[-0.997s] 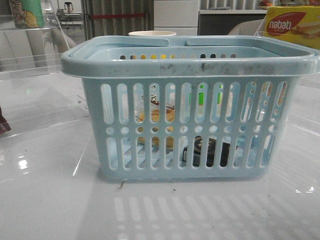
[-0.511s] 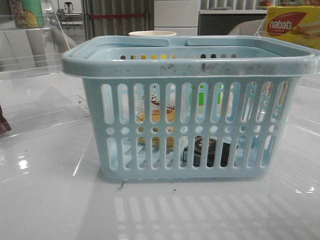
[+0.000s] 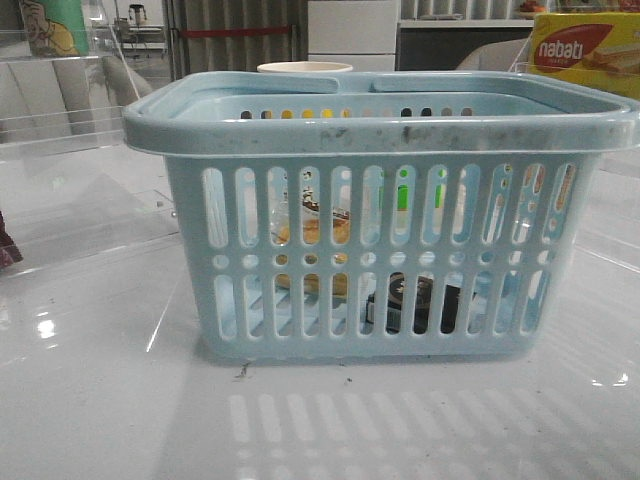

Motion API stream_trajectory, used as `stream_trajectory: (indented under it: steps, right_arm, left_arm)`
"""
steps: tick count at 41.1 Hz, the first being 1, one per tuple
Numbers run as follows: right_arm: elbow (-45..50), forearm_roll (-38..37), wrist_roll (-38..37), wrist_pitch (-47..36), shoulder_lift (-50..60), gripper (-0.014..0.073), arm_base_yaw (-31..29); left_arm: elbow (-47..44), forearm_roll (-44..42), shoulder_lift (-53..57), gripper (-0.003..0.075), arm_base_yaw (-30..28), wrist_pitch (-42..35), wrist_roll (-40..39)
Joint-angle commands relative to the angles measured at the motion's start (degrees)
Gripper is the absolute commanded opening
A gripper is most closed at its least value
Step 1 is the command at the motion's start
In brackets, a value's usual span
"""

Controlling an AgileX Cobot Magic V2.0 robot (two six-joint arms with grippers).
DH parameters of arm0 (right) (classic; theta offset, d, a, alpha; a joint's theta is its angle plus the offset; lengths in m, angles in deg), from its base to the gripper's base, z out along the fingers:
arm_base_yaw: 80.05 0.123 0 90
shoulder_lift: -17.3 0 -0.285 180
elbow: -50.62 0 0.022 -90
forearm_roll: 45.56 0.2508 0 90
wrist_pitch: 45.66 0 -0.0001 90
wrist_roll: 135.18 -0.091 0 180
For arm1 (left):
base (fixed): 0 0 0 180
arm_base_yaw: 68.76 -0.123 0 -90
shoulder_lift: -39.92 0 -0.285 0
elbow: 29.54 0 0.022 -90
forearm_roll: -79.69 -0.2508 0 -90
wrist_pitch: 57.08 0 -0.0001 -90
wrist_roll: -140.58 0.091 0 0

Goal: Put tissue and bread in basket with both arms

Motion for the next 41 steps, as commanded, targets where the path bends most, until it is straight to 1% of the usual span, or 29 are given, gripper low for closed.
stream_trajectory:
  steps: [1, 8, 10, 12, 16, 21, 26, 31, 34, 36, 41]
  right_arm:
    - [-1.45, 0.00, 0.26, -4.01, -0.34, 0.0055, 0.09]
    - [-0.55, -0.23, 0.33, -4.37, 1.15, 0.0055, 0.09]
    - [0.49, -0.72, 0.62, -5.39, 2.52, 0.0055, -0.89]
    - [2.44, -0.69, 0.61, -8.25, 5.05, 0.0055, -3.32]
    - [8.59, -0.84, 0.61, -17.24, 10.38, 0.0055, -9.78]
    - [18.54, -0.84, 0.61, -30.95, 18.07, 0.0055, -18.18]
    - [27.21, -0.84, 0.61, -41.26, 23.57, 0.0055, -22.98]
    - [34.13, -0.84, 0.61, -48.11, 27.17, 0.0055, -23.90]
    - [36.98, -0.84, 0.61, -51.72, 27.11, 0.0055, -23.83]
    - [36.99, -0.84, 0.61, -51.06, 27.17, 0.0055, -23.83]
    - [37.04, -0.84, 0.61, -53.19, 27.17, 0.0055, -23.78]
  left_arm:
    - [0.07, 0.63, 1.05, 0.0091, -0.06, -5.13, -0.58]
    - [0.07, 0.63, 1.05, 0.0091, -0.06, -5.13, -0.58]
    - [0.07, 0.63, 1.05, 0.0091, -0.06, -5.13, -0.58]
    - [0.07, 0.63, 1.05, 0.0091, -0.06, -5.13, -0.58]
    - [0.07, 0.63, 1.05, 0.0091, -0.06, -5.13, -0.58]
    - [0.07, 0.63, 1.05, 0.0091, -0.06, -5.13, -0.58]
    - [0.07, 0.63, 1.05, 0.0091, -0.06, -5.13, -0.58]
    - [0.07, 0.63, 1.05, 0.0091, -0.06, -5.13, -0.58]
    - [0.07, 0.63, 1.05, 0.0091, -0.06, -5.13, -0.58]
    - [0.07, 0.63, 0.94, 0.0091, -0.06, -5.13, -0.58]
    - [0.07, 0.63, 0.94, 0.0091, -0.06, -5.13, -0.58]
